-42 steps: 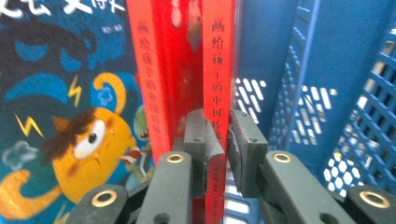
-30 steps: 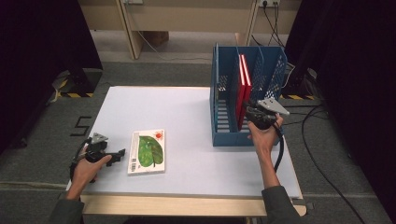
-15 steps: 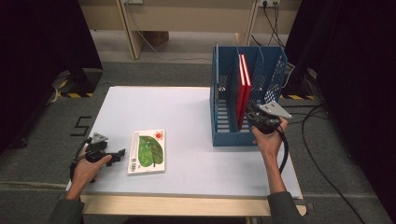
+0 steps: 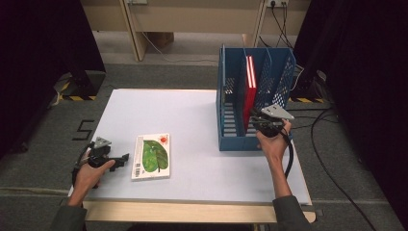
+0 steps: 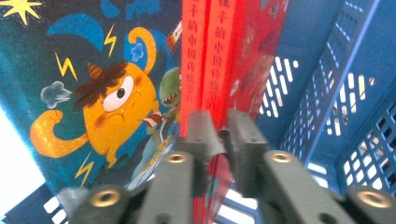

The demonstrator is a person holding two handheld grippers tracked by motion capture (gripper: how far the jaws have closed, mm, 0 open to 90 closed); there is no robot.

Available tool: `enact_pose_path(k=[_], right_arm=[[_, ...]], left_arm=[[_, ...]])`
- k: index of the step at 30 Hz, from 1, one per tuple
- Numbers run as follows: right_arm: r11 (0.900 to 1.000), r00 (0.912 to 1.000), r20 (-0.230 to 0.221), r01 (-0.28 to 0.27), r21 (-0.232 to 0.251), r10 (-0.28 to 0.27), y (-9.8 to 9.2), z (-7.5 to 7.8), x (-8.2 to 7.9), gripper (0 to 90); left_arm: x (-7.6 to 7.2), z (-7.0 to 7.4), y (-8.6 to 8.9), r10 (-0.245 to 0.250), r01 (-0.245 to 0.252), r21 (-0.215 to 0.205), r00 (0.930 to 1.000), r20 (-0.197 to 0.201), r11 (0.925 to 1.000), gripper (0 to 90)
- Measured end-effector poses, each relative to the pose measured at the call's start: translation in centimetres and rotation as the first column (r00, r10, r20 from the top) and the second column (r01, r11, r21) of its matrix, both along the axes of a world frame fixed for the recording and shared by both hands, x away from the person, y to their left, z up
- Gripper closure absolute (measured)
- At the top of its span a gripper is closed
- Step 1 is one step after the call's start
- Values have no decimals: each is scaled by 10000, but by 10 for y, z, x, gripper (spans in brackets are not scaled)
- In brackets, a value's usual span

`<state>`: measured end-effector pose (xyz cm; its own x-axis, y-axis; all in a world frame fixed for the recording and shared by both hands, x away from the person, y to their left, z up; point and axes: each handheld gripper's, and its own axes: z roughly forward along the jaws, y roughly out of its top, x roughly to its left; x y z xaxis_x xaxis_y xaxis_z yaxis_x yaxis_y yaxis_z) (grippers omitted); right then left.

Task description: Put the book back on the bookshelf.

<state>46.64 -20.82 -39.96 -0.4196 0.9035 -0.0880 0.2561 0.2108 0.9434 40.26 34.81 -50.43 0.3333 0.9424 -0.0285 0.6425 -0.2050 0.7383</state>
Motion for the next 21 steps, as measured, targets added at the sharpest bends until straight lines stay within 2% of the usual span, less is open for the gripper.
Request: enact_pose_path(k=[4, 6, 9, 13, 15, 18, 21], right_arm=[[9999, 9999, 49, 100, -57, -100, 4, 3, -15, 678], [9990, 9999, -81, -122, -436, 118, 11, 7, -26, 640], [9991, 9991, -57, -420, 26, 420, 22, 13, -43, 580], [9958, 9974, 25, -720, 564, 720, 38, 12, -63, 496], [9946, 9957, -2, -928, 472, 929, 47, 8, -69, 459], [9897, 9918, -173, -1250, 699, 1265, 61, 0, -76, 419], [9849, 9853, -394, -1637, 557, 1660, 78, -7, -80, 387]], left_arm=[[0, 0, 0, 4, -4, -11, 10000, -1, 10000, 118], [0, 0, 0, 9, -9, 2, 10000, -5, 10000, 118], [0, 0, 0, -4, 4, -6, 10000, -5, 10000, 118], [0, 0, 0, -12, 12, -18, 10000, -5, 10000, 119], [0, 0, 1, -8, 8, -96, 10000, -1, 10000, 123], [-1, 1, 2, 5, -5, -114, 10000, 6, 9999, 131], [-2, 3, 3, 86, -89, -378, 9999, -93, 9992, 143]])
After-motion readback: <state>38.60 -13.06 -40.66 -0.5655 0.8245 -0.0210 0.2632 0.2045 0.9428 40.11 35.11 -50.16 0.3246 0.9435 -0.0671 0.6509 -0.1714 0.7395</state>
